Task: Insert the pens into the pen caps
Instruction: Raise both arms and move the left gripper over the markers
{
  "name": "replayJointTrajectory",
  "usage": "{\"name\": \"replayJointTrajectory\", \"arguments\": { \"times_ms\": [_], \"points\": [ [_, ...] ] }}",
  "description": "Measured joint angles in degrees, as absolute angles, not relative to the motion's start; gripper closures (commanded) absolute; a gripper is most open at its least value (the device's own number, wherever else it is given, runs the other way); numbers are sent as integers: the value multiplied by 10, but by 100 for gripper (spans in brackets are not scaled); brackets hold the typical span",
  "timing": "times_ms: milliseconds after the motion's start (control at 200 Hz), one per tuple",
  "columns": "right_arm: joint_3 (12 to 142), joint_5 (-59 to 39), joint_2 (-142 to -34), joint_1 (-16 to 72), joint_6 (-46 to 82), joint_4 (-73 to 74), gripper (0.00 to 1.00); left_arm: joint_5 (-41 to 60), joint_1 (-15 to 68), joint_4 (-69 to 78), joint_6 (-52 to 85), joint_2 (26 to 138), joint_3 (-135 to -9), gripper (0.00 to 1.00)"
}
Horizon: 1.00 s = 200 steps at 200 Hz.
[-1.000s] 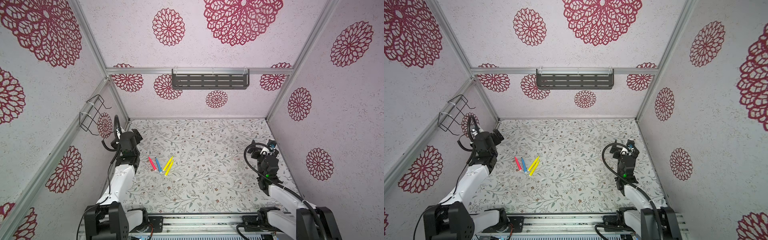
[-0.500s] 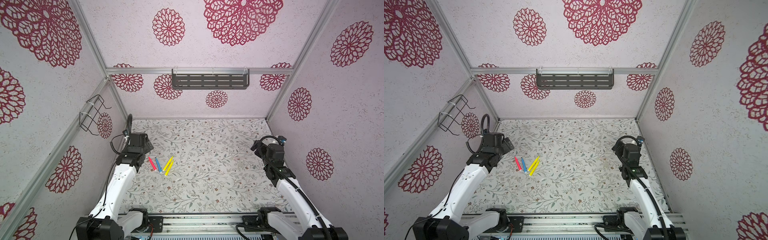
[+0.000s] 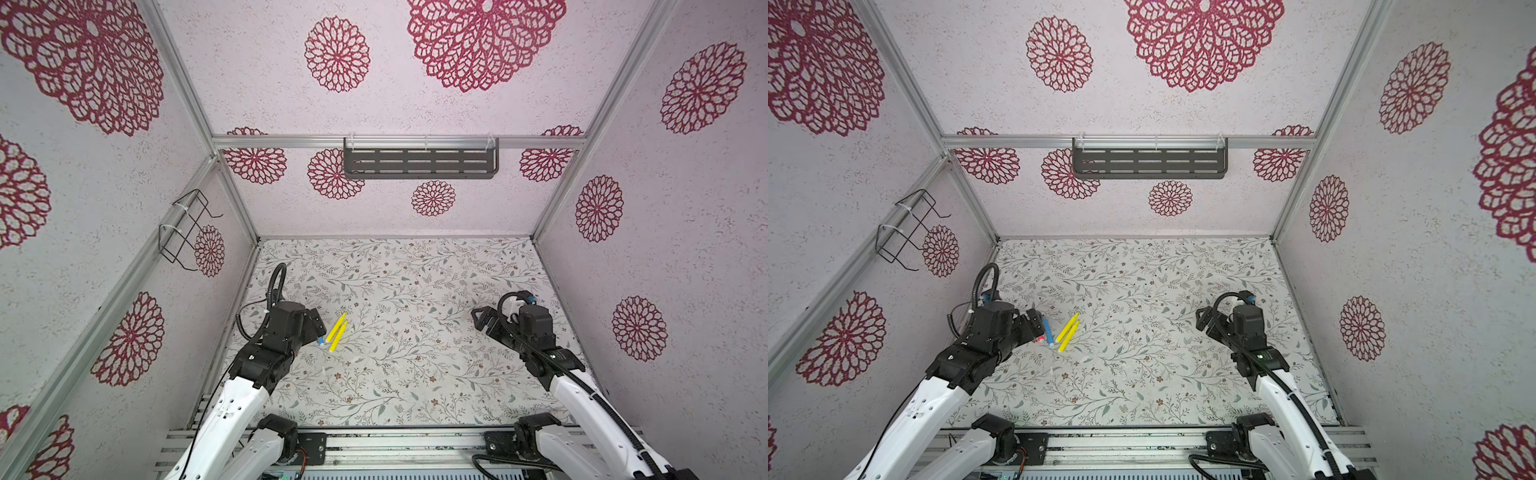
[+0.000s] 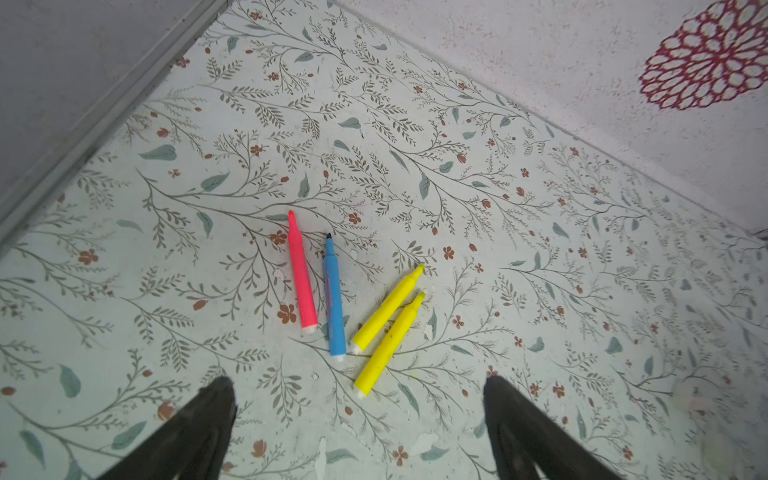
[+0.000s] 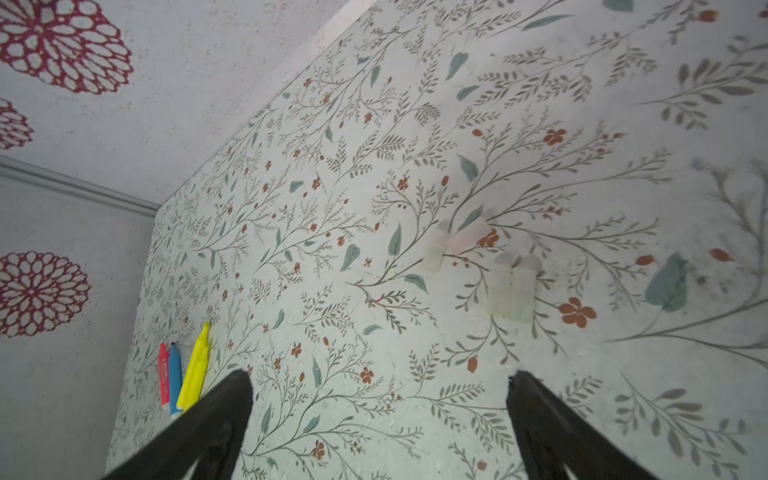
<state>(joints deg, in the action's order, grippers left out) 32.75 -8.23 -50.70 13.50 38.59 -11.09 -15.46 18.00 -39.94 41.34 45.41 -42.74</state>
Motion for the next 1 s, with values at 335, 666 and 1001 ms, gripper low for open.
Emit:
{"name": "replayJointTrajectory", "arguments": {
  "times_ms": [335, 666, 1001],
  "points": [
    [362, -66, -538, 240, 386, -150, 3, -65, 185, -415, 437, 486, -431, 11],
    [366, -31, -501, 266, 387, -212, 3, -27, 200, -424, 435, 496, -445, 12],
    [366, -30, -498, 270, 405, -213, 6, -20, 211, -428, 435, 517, -439, 16]
  ]
}}
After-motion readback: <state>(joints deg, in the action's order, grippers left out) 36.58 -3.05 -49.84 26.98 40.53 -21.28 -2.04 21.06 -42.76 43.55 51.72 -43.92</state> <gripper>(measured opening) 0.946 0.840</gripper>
